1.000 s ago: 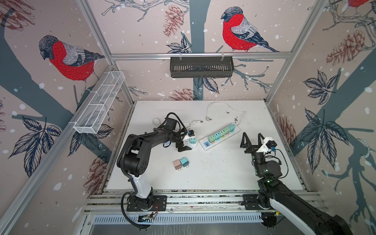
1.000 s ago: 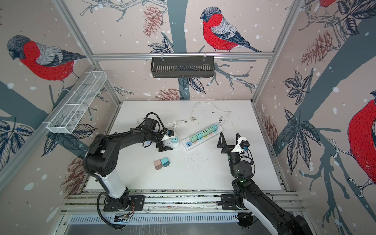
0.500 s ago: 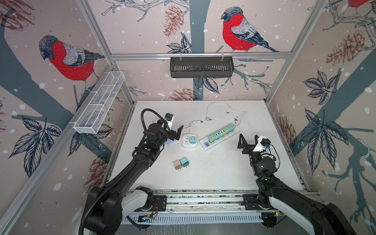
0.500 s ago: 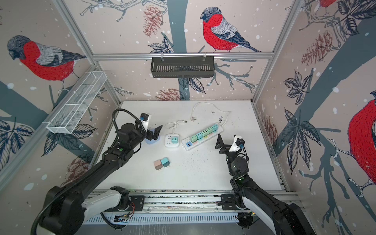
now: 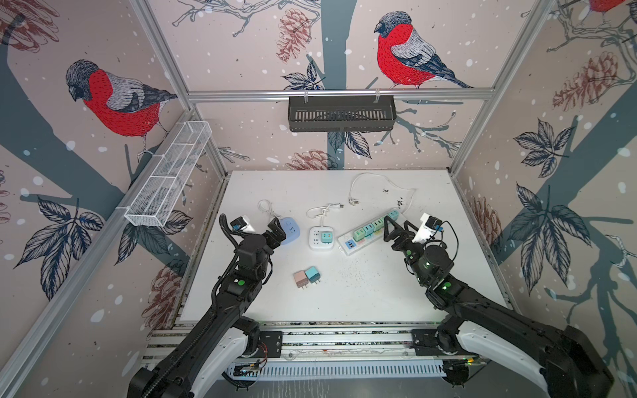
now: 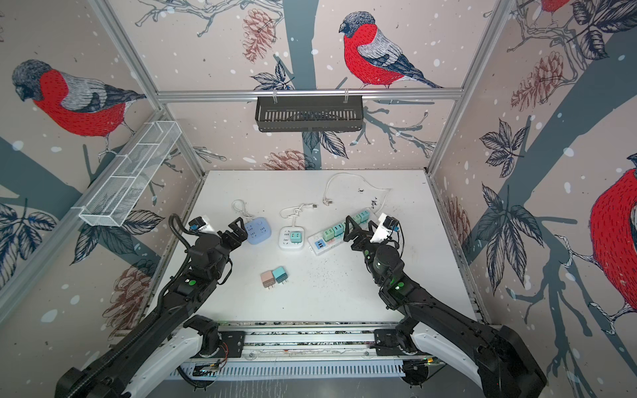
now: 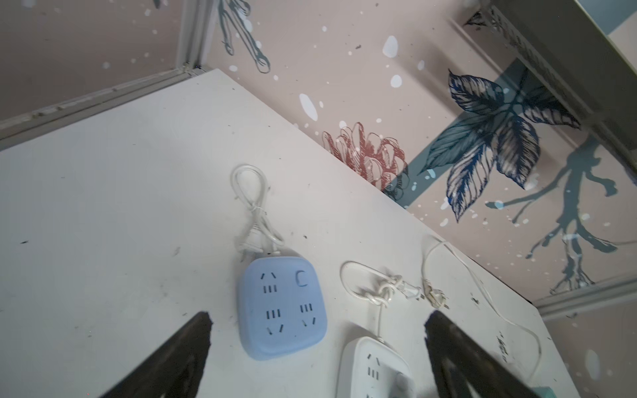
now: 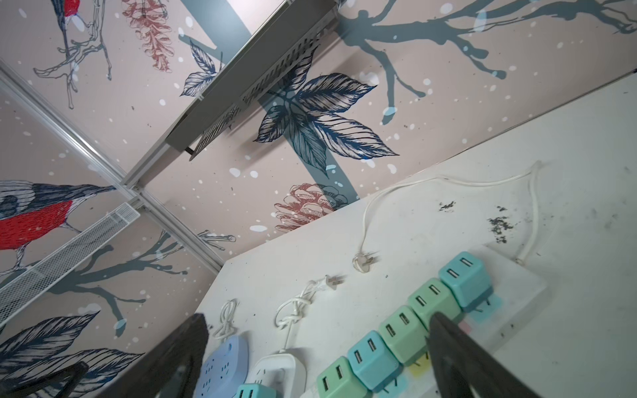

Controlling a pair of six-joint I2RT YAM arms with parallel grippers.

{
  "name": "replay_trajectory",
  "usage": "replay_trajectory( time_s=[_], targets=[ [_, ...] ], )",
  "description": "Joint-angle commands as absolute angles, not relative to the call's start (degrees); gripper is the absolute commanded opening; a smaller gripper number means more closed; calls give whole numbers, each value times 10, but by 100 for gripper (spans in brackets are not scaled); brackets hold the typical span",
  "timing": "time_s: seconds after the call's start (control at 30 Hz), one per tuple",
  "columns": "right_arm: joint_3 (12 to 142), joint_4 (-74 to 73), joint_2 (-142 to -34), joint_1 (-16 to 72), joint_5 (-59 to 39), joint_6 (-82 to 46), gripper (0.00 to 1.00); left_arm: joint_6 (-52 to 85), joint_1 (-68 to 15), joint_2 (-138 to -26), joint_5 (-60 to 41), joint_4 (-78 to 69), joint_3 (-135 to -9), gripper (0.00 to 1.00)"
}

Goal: Insert the plug
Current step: 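Lower the right gripper over the loose teal plug beside the pink plug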

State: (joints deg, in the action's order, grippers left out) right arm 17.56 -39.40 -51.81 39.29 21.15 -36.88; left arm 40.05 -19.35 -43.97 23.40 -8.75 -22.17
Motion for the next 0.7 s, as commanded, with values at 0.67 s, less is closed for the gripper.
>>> replay_trajectory(
  time_s=[0.67],
  targets=[
    [433, -233, -960, 618, 177, -228, 74, 346, -194, -502, 322, -157, -139, 96]
  ],
)
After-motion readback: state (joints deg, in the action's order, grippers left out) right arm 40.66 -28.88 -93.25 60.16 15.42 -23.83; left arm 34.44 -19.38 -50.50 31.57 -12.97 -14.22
